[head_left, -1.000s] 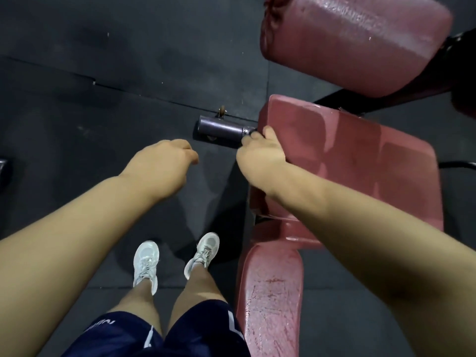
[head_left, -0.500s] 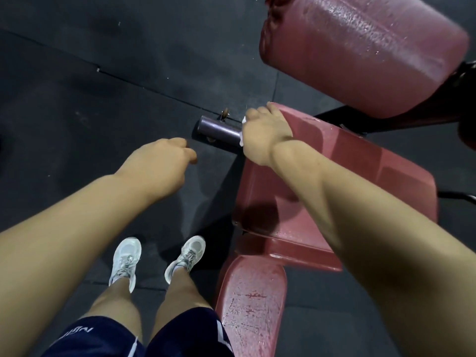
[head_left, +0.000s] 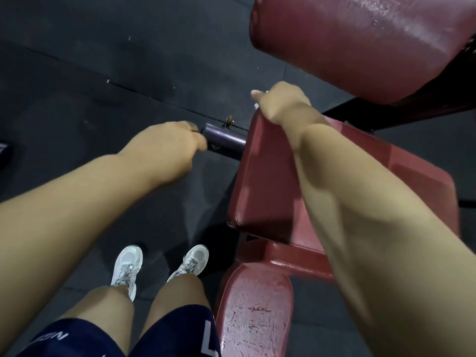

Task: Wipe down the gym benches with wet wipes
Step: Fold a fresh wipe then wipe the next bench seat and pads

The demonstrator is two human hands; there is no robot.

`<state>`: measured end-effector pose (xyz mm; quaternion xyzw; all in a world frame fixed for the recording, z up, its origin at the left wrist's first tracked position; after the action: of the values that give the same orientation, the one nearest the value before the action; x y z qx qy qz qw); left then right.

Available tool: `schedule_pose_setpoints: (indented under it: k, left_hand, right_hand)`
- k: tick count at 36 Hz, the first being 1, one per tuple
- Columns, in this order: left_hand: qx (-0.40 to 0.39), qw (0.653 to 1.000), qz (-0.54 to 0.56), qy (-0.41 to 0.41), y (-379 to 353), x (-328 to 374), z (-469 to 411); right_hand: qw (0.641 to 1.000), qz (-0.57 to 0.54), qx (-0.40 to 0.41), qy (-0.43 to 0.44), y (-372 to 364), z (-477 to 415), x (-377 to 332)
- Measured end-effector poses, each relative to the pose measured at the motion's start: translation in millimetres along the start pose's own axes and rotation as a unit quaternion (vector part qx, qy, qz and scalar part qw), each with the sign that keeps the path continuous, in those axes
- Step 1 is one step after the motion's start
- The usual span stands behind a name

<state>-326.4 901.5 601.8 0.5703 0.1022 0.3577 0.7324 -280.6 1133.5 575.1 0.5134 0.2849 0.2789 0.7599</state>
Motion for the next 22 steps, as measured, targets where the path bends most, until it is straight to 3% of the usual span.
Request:
schedule_pose_setpoints:
  k: [4,13,22]
  left_hand:
    - [0.025,0.999,0.025,-0.033,3.9,24.8,-1.2]
    - [0.026,0.99,0.039,-0.133,-9.8,83.6,-0.4]
    - [0.02,0.995,0.001,-0.103,-13.6,111.1,-6.4]
  right_hand:
    - [0.998,-0.034,0.019,-0.043,3.5,6.5,28.6]
    - [0.994,0.008,0.086,-0.065,7.1,39.8,99.2]
    - [0.99,0.08,0.074,-0.086,17.7,60.0,137.8]
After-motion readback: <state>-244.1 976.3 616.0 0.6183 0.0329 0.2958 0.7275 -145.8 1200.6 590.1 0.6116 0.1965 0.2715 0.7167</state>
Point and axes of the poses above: each hand's wrist, its own z-axis away from the middle knuckle, its own y-axis out of the back of the hand, x = y × z, the point moved 3 cm from there along -z, towards the middle knuckle, and after that the axes turned 13 degrees about y, right-handed, at the moved point
